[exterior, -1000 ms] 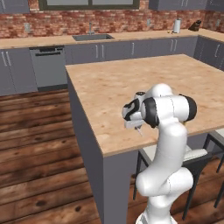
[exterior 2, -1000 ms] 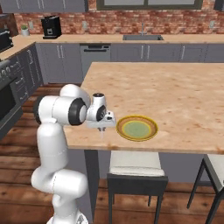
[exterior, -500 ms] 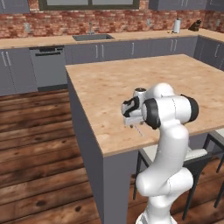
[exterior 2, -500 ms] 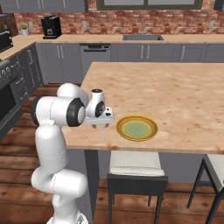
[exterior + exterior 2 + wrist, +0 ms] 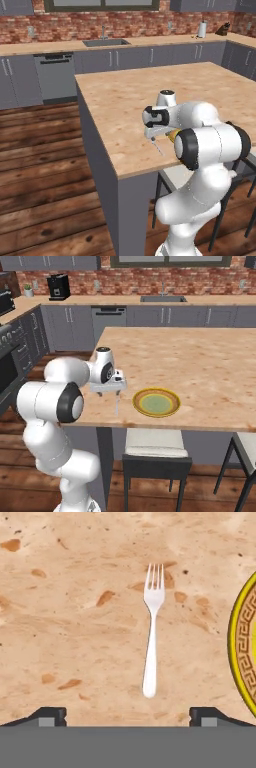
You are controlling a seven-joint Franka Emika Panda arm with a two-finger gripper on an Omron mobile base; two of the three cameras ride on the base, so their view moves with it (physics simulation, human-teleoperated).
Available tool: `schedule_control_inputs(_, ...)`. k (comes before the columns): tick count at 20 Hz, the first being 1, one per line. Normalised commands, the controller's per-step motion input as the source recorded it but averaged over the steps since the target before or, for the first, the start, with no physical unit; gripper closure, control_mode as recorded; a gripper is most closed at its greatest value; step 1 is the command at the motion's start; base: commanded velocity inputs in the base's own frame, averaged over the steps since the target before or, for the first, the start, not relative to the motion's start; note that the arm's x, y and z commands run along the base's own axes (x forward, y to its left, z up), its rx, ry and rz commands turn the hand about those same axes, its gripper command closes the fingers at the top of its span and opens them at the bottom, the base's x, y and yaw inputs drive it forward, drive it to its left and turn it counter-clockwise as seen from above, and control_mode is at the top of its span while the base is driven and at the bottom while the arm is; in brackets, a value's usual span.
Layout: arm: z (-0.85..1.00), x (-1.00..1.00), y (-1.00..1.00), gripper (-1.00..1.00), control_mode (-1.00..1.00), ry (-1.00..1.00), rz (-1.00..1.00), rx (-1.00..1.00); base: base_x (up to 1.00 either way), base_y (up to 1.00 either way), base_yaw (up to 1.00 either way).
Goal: Take the fork and place it on the left side of the plate. Then take the spoon and place it on the right side of the plate. Make sure they're directly next to the plate.
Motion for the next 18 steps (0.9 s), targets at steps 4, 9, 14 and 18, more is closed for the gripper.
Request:
schedule_control_inputs(4, 0.45, -0.95, 0.22, -1.0, -1.0, 0.0, 0.0, 0.01, 0.0, 0.0, 0.0)
schedule_control_inputs(9, 0.37, -1.0, 0.38, -1.0, -1.0, -0.04, 0.0, 0.01, 0.0, 0.0, 0.0)
schedule_control_inputs(14, 0.35, -1.0, 0.39, -1.0, -1.0, -0.11, -0.01, 0.01, 0.0, 0.0, 0.0)
schedule_control_inputs(18, 0.41, -0.63, 0.13, -1.0, -1.0, -0.26, 0.0, -0.01, 0.0, 0.0, 0.0)
